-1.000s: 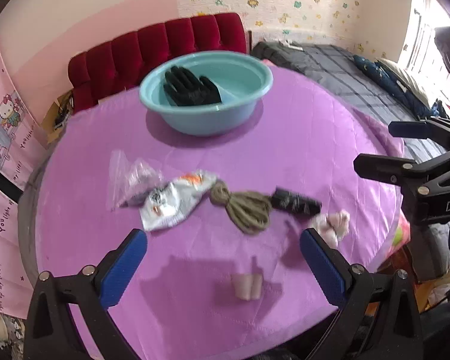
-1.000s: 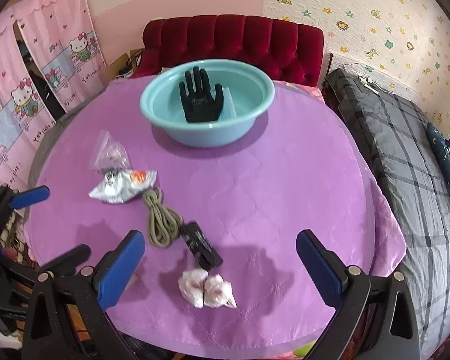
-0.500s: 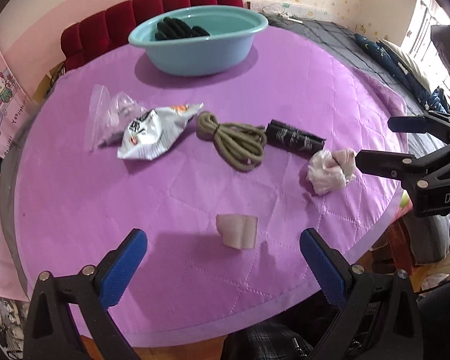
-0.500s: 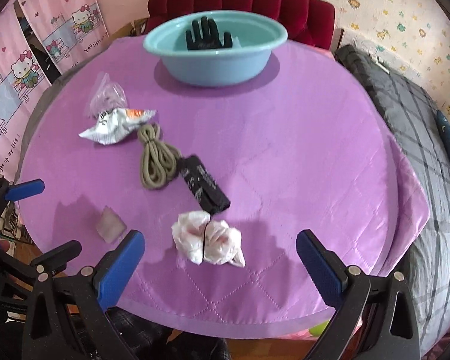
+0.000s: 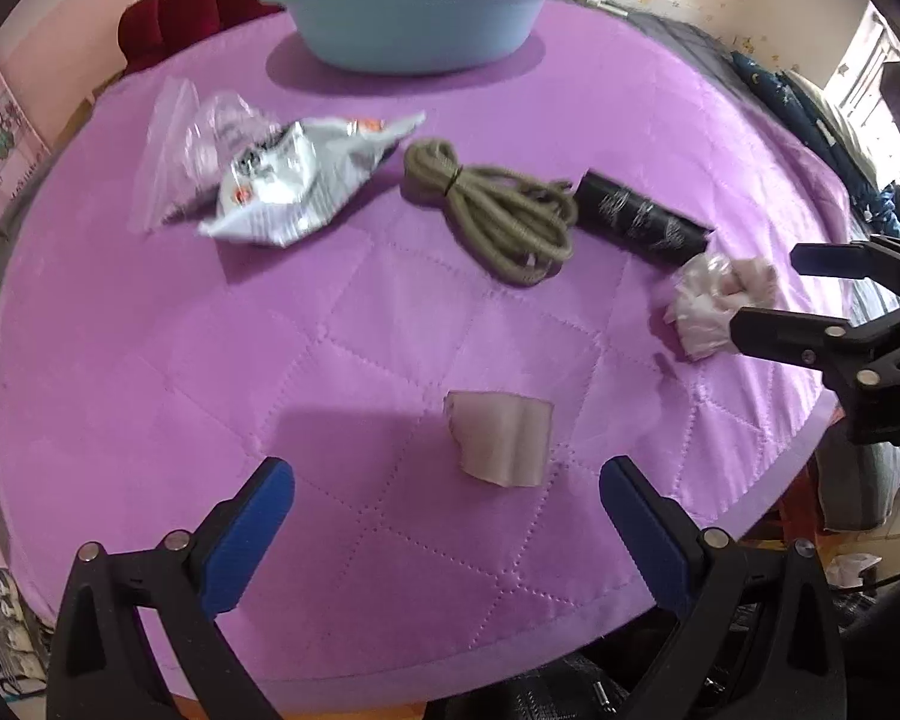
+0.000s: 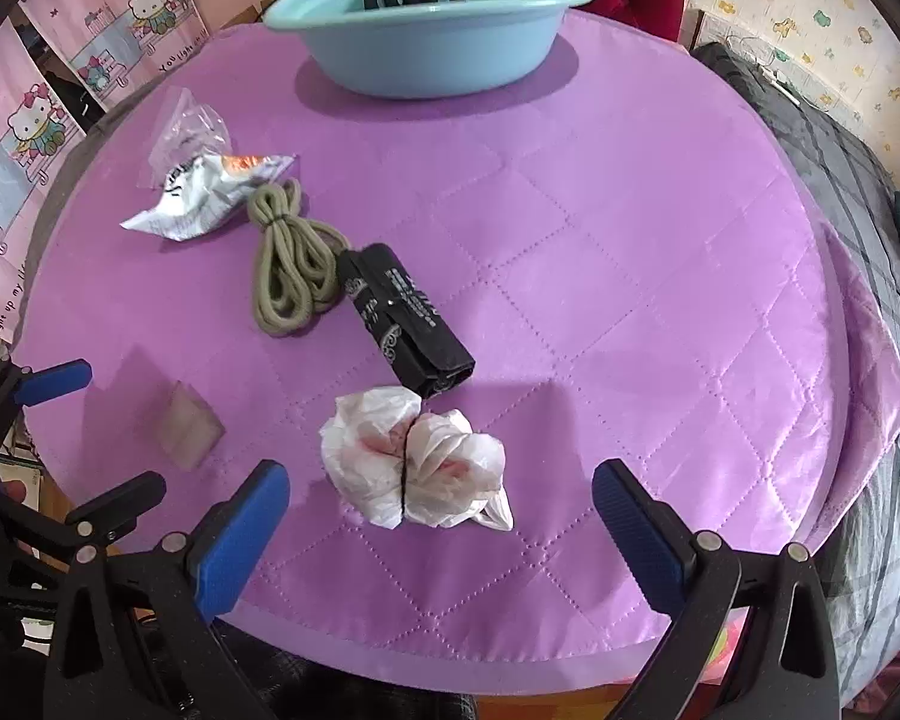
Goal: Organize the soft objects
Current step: 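Grasp the beige sponge piece with the left gripper while the right gripper grasps the white bag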
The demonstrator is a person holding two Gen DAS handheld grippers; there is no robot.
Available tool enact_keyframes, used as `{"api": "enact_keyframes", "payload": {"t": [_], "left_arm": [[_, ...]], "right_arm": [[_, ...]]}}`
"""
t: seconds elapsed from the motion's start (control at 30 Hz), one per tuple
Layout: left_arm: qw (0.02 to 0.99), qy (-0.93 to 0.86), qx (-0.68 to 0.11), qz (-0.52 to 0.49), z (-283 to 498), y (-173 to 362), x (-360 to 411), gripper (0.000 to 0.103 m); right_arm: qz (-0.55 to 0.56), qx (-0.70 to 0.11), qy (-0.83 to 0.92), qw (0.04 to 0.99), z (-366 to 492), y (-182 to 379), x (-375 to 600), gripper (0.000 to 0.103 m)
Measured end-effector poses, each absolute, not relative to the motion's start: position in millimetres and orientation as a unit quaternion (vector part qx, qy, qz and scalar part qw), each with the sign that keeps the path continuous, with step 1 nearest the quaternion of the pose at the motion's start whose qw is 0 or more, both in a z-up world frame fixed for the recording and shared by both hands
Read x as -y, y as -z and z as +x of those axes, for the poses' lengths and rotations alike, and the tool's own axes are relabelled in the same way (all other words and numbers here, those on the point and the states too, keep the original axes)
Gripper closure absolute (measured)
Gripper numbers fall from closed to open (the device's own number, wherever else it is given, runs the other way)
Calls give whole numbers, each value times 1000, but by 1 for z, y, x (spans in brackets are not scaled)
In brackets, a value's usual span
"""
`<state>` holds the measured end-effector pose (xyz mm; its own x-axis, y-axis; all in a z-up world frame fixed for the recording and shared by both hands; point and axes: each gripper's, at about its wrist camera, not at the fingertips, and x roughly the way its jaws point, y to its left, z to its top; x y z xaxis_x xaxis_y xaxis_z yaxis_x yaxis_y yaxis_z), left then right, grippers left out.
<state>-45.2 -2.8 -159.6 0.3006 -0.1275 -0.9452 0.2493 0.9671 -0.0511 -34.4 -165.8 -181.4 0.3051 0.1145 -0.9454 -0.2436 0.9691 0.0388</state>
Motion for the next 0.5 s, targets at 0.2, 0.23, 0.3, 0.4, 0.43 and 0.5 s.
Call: {"api": "enact_keyframes", "payload": {"t": [0.2,0.23,0.3,0.4,0.43,0.5], "left_arm": [[798,126,-587,53,-41,171,5,0],[798,128,-587,55,-41,171,8,1],[797,131,-586,57,-40,172,10,8],[796,130,-587,68,-37,175,17,29],[793,131,-591,73,-36,178,21,33],[789,138,-594,75,-35,181,28,46]], "right_arm": [[-53,-591,-109,797,-31,192,165,0],[-55,-592,-109,797,-31,192,164,0],[-56,-592,-107,797,-31,193,166,0],[-55,-592,-106,797,-27,194,165,0],[-55,-591,-106,798,-25,194,164,0],[-55,-592,-107,797,-22,195,163,0]]}}
